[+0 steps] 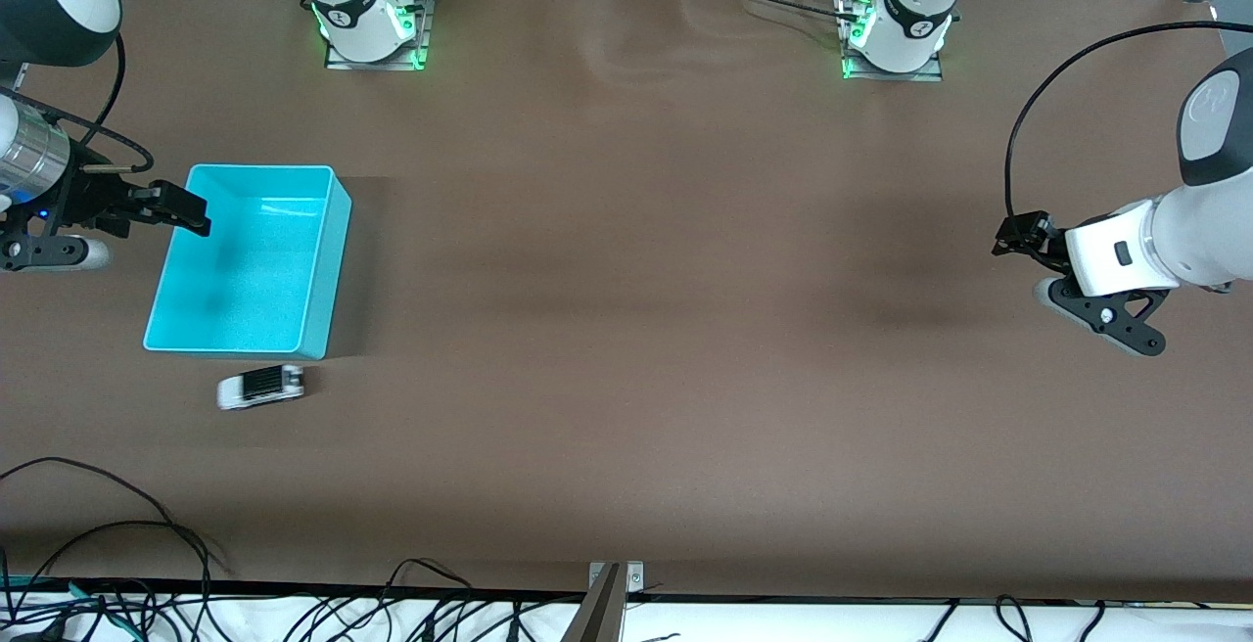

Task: Wind and store white jeep toy

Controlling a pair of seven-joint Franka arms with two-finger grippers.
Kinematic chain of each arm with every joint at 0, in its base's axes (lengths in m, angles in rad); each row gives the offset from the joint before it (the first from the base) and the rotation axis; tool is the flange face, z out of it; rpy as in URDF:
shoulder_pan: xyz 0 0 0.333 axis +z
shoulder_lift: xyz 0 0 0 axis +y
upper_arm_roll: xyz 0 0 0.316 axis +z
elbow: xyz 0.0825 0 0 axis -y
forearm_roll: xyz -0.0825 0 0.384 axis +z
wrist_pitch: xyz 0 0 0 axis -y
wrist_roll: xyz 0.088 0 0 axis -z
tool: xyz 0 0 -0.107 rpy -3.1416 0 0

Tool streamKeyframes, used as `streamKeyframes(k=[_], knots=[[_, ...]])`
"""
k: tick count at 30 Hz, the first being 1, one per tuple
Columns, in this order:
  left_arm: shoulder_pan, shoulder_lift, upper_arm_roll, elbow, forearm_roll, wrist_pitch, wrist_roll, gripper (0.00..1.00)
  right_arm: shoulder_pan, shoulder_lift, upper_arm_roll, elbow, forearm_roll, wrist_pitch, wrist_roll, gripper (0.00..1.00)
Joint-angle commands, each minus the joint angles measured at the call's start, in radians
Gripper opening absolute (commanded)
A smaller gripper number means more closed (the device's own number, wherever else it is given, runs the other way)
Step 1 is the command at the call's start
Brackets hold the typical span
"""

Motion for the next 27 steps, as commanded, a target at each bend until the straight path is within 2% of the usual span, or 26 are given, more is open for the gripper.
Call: streamKeyframes(k=[1,9,20,27], knots=[[0.005,-0.005,-0.005,0.009,-0.001,-0.019,-0.006,1.0,-0.008,0.021,0.004,0.016,-0.004,-0.01,-0.037,1.0],[0.004,-0.005,-0.003,0.009,-0.001,-0.019,-0.006,1.0,-0.036,0.053,0.001,0.022,-0.015,0.016,-0.208,1.0],[0.001,-0.005,-0.009,0.009,-0.01,-0.019,-0.035,1.0,-0.151,0.135,-0.004,0.03,-0.007,0.201,-0.449,1.0],[-0.039,-0.005,-0.017,0.009,-0.015,-0.019,-0.133,1.0,-0.226,0.263,-0.002,0.143,-0.004,0.292,-0.622,1.0]])
